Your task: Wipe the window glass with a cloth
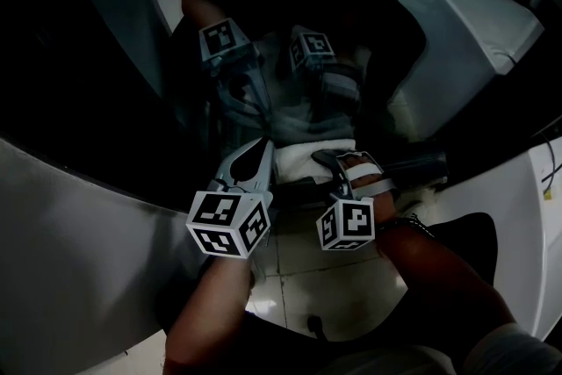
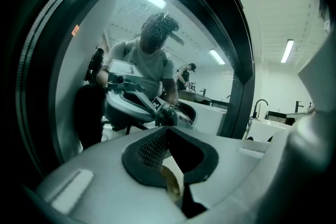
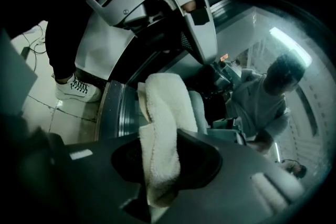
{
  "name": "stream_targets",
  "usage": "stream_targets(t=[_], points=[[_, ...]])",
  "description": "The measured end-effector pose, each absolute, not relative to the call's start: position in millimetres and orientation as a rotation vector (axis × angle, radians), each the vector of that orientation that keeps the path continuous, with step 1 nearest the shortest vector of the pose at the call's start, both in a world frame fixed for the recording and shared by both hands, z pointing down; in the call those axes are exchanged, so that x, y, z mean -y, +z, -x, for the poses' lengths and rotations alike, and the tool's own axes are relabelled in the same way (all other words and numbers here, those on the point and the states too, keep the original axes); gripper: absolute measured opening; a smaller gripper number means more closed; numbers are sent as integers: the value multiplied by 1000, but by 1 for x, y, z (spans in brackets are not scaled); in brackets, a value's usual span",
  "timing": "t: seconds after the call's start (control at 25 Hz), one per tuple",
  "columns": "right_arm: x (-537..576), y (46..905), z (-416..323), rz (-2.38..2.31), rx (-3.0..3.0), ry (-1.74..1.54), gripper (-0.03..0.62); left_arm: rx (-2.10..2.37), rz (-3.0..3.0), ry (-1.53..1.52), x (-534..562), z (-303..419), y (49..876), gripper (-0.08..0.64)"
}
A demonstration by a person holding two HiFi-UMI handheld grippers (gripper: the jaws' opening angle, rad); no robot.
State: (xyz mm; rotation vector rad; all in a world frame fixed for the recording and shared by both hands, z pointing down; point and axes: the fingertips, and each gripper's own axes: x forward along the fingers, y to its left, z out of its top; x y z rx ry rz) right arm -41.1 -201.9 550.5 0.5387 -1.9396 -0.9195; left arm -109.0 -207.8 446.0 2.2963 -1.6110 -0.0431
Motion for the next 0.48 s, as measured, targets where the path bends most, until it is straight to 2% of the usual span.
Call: stream_targets(t=[0.48], points=[[193, 541, 30, -390, 1982, -810, 86, 1611, -2273, -89, 212, 114, 447, 17]])
